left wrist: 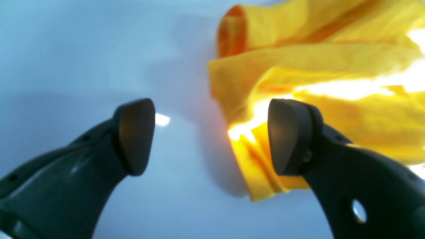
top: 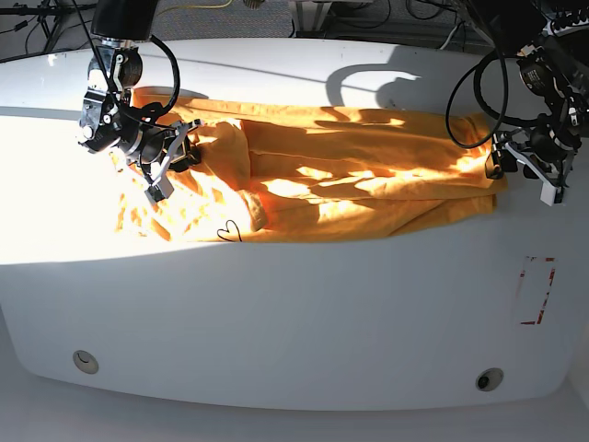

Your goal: Fold the T-shirt properly

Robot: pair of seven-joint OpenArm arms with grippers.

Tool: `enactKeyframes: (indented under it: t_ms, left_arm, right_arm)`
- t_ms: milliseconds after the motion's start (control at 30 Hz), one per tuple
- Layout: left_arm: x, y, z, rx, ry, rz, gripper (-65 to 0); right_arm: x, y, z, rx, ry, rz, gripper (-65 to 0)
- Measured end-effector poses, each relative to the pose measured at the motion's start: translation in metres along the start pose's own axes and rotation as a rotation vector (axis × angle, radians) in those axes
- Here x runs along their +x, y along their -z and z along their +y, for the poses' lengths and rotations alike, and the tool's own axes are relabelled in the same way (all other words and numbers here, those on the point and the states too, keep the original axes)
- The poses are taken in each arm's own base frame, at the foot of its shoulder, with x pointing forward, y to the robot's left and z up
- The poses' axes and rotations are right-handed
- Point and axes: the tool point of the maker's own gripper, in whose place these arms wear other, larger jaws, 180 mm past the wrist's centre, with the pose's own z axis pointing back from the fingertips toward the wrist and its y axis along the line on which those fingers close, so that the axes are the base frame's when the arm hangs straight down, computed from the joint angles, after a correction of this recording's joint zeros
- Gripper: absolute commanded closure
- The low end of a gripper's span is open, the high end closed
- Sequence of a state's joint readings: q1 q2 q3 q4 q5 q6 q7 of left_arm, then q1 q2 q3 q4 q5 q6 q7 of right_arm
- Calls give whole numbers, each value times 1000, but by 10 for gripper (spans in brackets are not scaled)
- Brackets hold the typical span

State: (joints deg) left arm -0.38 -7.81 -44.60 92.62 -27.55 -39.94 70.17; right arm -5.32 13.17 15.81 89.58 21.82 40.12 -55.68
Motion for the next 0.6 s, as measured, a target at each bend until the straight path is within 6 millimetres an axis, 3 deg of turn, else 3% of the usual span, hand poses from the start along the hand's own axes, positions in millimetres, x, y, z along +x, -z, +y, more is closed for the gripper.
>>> enactKeyframes:
  t_ms: [200, 600]
  left_arm:
    - [-34, 19, -9, -98, -107, 70, -493]
    - [-29, 35, -19, -197, -197, 5, -490]
  right_arm:
    - [-2, 0, 0, -3, -1, 9, -152]
    - [-3, -4, 2, -14, -22, 19, -152]
